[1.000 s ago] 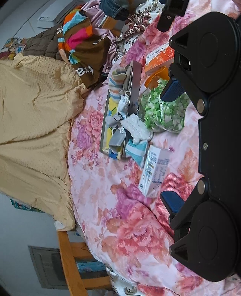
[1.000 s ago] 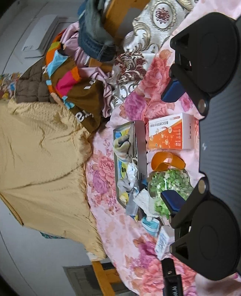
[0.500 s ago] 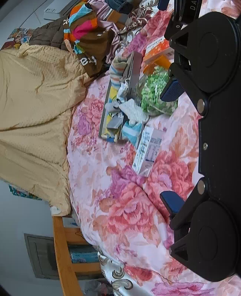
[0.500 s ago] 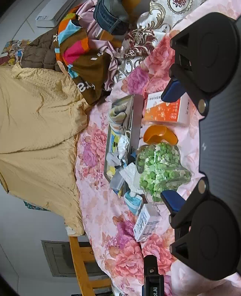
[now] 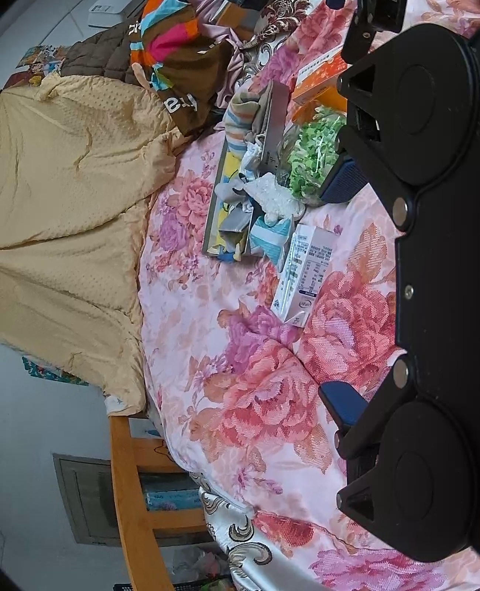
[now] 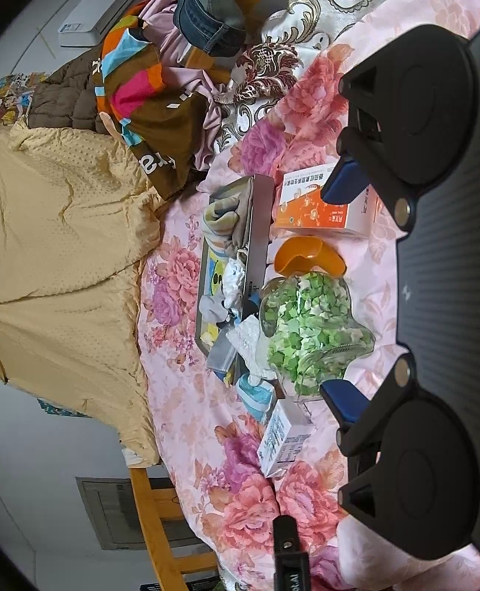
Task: Organize soft objects
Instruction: 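Move both tools back from the tray over the remaining items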
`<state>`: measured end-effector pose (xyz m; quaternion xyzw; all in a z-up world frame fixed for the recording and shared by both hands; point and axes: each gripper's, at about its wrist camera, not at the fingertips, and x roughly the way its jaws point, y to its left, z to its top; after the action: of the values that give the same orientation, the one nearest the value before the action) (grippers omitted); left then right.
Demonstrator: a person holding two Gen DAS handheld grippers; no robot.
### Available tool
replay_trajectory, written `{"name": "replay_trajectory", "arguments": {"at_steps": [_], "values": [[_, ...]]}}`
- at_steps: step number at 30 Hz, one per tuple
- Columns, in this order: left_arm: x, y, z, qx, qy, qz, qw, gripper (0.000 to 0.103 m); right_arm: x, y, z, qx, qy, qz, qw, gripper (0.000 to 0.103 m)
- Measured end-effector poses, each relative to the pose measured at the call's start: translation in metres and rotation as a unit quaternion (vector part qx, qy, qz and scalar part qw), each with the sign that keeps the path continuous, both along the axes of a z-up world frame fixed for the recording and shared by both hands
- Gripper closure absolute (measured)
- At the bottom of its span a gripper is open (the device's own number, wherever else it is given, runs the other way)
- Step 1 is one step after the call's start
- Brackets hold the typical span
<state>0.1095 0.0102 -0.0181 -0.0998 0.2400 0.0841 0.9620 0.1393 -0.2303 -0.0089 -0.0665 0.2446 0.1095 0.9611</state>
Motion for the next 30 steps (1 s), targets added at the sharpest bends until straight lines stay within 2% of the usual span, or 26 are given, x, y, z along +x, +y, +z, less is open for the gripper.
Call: {"name": "replay_trajectory", "arguments": {"at_steps": [7, 15, 24, 27, 30], "values": [[0.009, -0.002, -0.006, 0.004, 0.007, -0.029, 0.9995, 0.001, 0.005, 0.002, -0.002, -0.004, 0.014, -0.002, 1.0, 0.0], [0.019, 0.0, -0.012, -0.002, 0.015, -0.042, 0.999, 0.001, 0.01, 0.001, -0.004, 0.001, 0.027, -0.002, 1.0, 0.0], [0.049, -0.009, -0.019, -0.004, 0.034, -0.081, 0.9961, 0.001, 0.028, -0.008, -0.01, 0.015, 0.059, -0.022, 0.998, 0.0], [0.067, -0.014, -0.018, 0.004, 0.038, -0.098, 0.9945, 0.001, 0.041, -0.016, -0.01, 0.014, 0.054, -0.039, 0.998, 0.0], [0.088, -0.019, -0.015, 0.009, 0.042, -0.108, 0.9932, 0.001, 0.055, -0.021, -0.01, -0.008, 0.036, -0.046, 0.998, 0.0]]}}
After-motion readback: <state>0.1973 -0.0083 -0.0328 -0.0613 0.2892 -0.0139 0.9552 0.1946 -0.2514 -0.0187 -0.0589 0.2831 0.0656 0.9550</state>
